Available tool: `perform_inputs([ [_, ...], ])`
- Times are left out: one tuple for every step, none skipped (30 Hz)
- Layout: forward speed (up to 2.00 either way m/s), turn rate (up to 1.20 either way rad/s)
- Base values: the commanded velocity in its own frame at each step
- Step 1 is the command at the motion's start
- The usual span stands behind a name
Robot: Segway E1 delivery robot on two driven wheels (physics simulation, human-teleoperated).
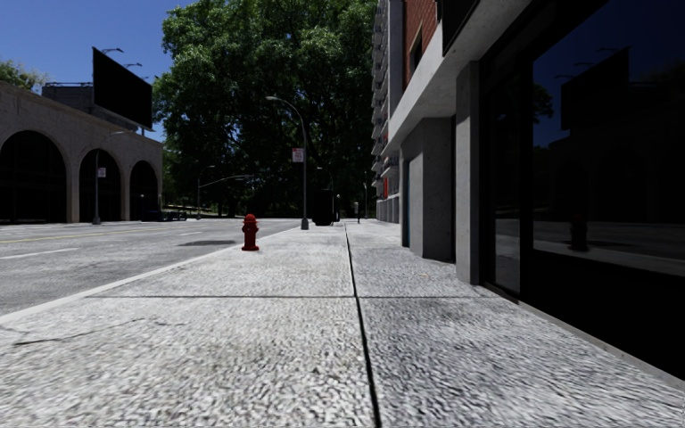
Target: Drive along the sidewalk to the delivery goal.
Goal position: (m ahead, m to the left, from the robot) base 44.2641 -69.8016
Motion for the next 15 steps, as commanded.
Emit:
perform_inputs([
  [2.00,0.00],
  [2.00,0.00],
  [2.00,0.00],
  [2.00,0.00],
  [2.00,0.00],
  [2.00,0.00],
  [2.00,0.00],
  [2.00,0.00],
  [2.00,0.00],
  [2.00,0.00],
  [2.00,0.00],
  [2.00,0.00],
  [2.00,0.00],
  [2.00,0.00],
  [2.00,0.00],
])
